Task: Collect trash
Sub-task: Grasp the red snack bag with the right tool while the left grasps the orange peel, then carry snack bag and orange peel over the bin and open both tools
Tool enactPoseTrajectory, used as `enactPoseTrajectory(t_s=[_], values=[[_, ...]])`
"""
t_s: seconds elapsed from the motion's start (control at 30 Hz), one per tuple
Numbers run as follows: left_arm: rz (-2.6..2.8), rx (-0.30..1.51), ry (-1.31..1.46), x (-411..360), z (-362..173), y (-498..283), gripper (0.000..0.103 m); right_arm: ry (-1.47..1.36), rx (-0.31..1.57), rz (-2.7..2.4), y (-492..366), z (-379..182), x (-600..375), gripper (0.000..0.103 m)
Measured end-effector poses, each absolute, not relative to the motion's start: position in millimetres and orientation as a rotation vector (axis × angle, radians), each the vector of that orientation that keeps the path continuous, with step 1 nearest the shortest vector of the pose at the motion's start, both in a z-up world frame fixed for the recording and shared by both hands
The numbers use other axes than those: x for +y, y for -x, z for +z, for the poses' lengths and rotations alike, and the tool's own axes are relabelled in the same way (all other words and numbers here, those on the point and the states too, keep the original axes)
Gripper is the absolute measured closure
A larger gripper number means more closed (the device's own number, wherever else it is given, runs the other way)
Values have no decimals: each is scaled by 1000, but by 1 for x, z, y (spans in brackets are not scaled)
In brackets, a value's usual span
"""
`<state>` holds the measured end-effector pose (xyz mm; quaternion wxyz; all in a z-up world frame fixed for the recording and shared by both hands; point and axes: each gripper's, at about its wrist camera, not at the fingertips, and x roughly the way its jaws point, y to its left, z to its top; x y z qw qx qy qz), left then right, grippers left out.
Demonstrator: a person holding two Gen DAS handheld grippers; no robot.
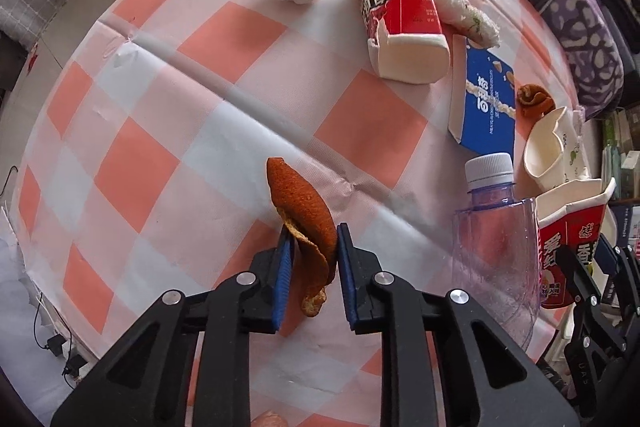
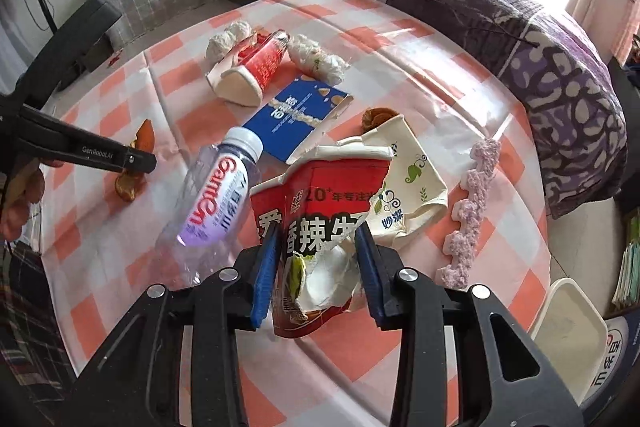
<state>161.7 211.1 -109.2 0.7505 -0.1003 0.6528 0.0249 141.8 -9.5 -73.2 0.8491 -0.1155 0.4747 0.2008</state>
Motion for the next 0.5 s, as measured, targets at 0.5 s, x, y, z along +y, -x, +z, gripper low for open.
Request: enactPoseTrajectory(t_s=[0.5], values=[[102, 977, 108, 186, -30, -156, 84, 33, 770, 225, -148, -23, -42, 67]])
